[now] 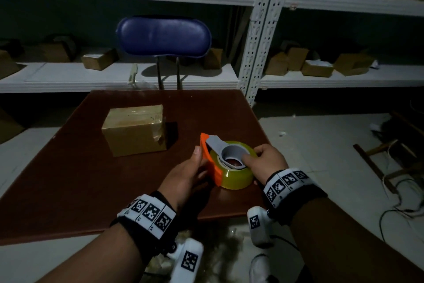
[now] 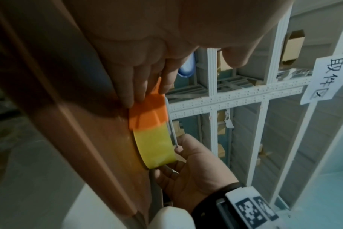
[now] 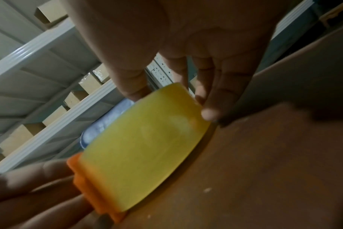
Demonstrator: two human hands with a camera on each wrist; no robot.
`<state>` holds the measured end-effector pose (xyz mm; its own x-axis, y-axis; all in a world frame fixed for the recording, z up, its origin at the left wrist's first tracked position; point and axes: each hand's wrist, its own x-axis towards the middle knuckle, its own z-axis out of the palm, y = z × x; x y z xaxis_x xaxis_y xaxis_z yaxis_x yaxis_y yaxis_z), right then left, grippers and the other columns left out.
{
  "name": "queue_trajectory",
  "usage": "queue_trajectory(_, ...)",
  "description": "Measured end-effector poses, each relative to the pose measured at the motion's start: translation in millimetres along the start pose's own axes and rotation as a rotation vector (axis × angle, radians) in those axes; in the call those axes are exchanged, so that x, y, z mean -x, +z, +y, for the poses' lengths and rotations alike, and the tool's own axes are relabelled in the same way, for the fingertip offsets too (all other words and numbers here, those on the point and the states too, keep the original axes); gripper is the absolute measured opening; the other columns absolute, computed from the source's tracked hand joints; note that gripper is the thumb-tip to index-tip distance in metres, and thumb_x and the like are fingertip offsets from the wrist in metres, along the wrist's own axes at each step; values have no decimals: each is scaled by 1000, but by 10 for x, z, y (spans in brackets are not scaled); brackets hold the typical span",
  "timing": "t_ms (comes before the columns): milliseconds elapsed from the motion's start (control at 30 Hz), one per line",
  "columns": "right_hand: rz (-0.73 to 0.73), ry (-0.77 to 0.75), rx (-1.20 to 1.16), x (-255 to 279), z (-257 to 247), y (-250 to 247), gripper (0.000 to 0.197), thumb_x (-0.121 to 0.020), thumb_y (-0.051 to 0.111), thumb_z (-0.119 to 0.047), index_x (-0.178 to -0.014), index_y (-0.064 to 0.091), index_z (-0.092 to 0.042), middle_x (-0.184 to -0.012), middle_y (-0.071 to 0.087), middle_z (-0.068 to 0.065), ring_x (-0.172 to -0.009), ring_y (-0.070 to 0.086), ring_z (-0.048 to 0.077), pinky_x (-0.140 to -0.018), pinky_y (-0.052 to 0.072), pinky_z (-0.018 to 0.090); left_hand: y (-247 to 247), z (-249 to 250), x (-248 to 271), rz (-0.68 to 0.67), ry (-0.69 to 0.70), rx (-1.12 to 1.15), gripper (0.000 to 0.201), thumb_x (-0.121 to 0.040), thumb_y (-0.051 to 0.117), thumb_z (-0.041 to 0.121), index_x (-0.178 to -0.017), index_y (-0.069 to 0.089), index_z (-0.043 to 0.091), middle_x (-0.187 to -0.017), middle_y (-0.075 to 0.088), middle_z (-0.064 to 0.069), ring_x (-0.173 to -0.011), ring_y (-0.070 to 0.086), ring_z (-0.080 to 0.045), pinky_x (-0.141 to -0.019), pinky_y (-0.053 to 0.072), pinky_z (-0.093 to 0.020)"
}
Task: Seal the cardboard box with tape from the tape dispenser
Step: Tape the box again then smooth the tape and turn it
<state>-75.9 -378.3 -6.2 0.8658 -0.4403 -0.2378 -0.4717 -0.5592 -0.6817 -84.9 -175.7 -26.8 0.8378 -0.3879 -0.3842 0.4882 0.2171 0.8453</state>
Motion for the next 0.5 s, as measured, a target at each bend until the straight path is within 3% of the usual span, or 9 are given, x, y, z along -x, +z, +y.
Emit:
queue_trajectory(67, -23, 44, -19, 17, 35, -43, 41, -84, 71, -38, -111, 52, -15, -96, 62, 9, -75, 70, 34, -71, 64, 50, 67, -1, -22, -51, 38, -40, 97, -58, 69, 82, -132, 63, 20, -137, 62, -1, -132, 52, -20, -116, 32, -46)
queue_trajectory(133, -32, 80, -31, 13, 98, -103, 42, -86, 69, -38, -111, 47, -13, -94, 56, 3, -75, 68, 29, -71, 64, 49, 144, -23, -42, -81, 27, -30, 88, -60, 68, 80, -126, 65, 23, -134, 64, 3, -131, 52, -17, -116, 33, -43)
queue_trajectory(233, -3, 91, -26, -10, 194, -198, 33, -85, 67, -37, -97, 53, -9, -83, 61, 7, -67, 70, 31, -66, 64, 47, 237, -83, -83, -101, 9, 3, 79, -57, 73, 79, -117, 69, 28, -131, 66, 6, -128, 55, -15, -115, 34, -44)
queue_trajectory(267, 13, 85, -16, -20, 227, -234, 31, -84, 66, -37, -91, 55, -8, -79, 64, 9, -62, 70, 32, -60, 63, 42, 293, -89, -83, -114, 3, -8, 69, -64, 69, 76, -113, 68, 28, -125, 69, 8, -121, 60, -11, -111, 39, -40)
queue_trajectory(333, 46, 81, -9, -33, 280, -287, 32, -83, 65, -38, -89, 58, -8, -80, 68, 12, -59, 71, 32, -48, 52, 30, 415, -108, -87, -141, 8, -36, 42, -85, 52, 62, -103, 65, 26, -95, 76, 14, -91, 71, 0, -85, 54, -25)
queue_trajectory(400, 71, 85, -25, -45, 326, -322, 33, -83, 65, -40, -95, 59, -10, -88, 70, 13, -61, 71, 31, -47, 44, 24, 491, -145, -99, -160, 29, -43, 32, -96, 39, 49, -97, 62, 27, -75, 75, 18, -69, 71, 5, -61, 54, -16)
queue_trajectory(433, 82, 86, -36, -50, 350, -342, 34, -82, 65, -42, -96, 58, -11, -90, 71, 13, -63, 71, 31, -48, 45, 25, 536, -145, -85, -166, 41, -49, 32, -95, 40, 49, -97, 62, 27, -74, 75, 19, -67, 70, 6, -60, 53, -17)
queue_trajectory(500, 106, 80, -41, -75, 390, -369, 34, -80, 65, -44, -93, 56, -14, -90, 71, 12, -66, 71, 32, -53, 53, 31, 559, -154, -107, -156, 66, -57, 37, -85, 45, 55, -96, 66, 27, -79, 75, 19, -72, 70, 6, -71, 50, -23)
